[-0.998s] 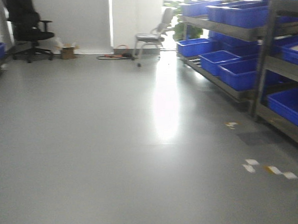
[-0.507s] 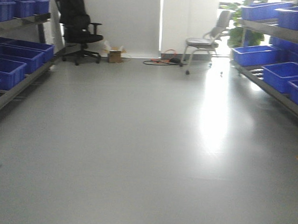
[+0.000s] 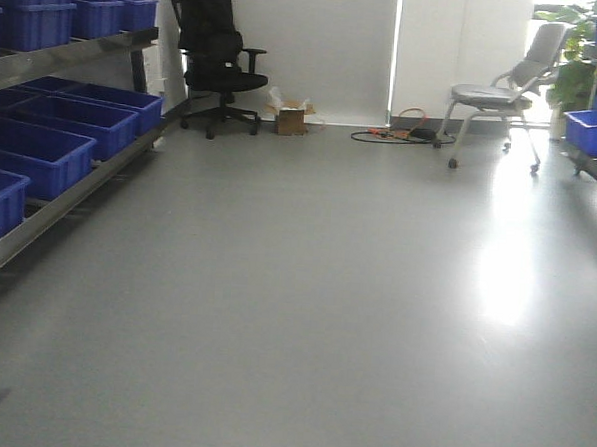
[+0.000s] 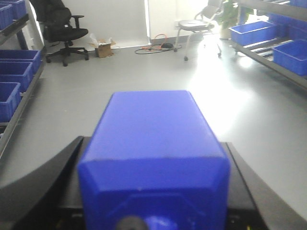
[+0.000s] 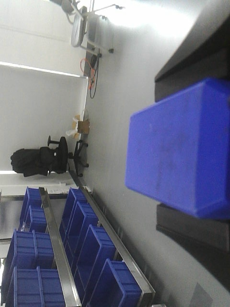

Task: Pick and sort blue part to right shelf
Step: 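Drive the base down the aisle to the shelf of blue bins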

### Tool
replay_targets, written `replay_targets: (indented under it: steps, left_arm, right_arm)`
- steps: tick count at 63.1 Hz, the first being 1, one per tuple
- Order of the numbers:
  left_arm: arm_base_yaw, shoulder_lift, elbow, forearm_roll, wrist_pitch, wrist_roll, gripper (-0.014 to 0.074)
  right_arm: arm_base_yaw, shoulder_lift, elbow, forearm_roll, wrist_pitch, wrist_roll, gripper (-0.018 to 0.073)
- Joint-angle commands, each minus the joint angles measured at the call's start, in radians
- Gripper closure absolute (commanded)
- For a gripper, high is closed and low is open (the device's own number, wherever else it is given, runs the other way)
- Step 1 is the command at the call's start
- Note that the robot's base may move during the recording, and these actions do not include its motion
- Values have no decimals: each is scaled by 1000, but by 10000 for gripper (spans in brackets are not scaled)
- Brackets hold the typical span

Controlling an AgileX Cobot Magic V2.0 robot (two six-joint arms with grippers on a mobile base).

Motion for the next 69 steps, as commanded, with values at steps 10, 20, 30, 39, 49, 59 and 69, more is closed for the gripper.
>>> replay_targets:
  steps: [10, 20, 30, 39, 49, 59, 69]
  left_arm:
    - [-2, 14, -29, 1, -88, -1, 346]
    - [-2, 14, -29, 1, -88, -1, 346]
    - [-2, 14, -29, 1, -88, -1, 346]
    - [-2, 14, -27, 1, -88, -1, 346]
    - [-3, 14, -27, 1, -88, -1, 346]
    - [-4, 14, -27, 1, -88, -1, 346]
    - [-4, 14, -27, 1, -88, -1, 346]
  right_arm:
    - [0, 7, -26, -15, -95, -8, 400]
    - [0, 7, -26, -15, -95, -8, 400]
    - [0, 7, -26, -15, -95, -8, 400]
    - [0, 7, -26, -15, -95, -8, 400]
    - [0, 7, -26, -15, -95, -8, 400]
    - [0, 7, -26, -15, -95, -8, 400]
    - [0, 7, -26, -15, -95, -8, 400]
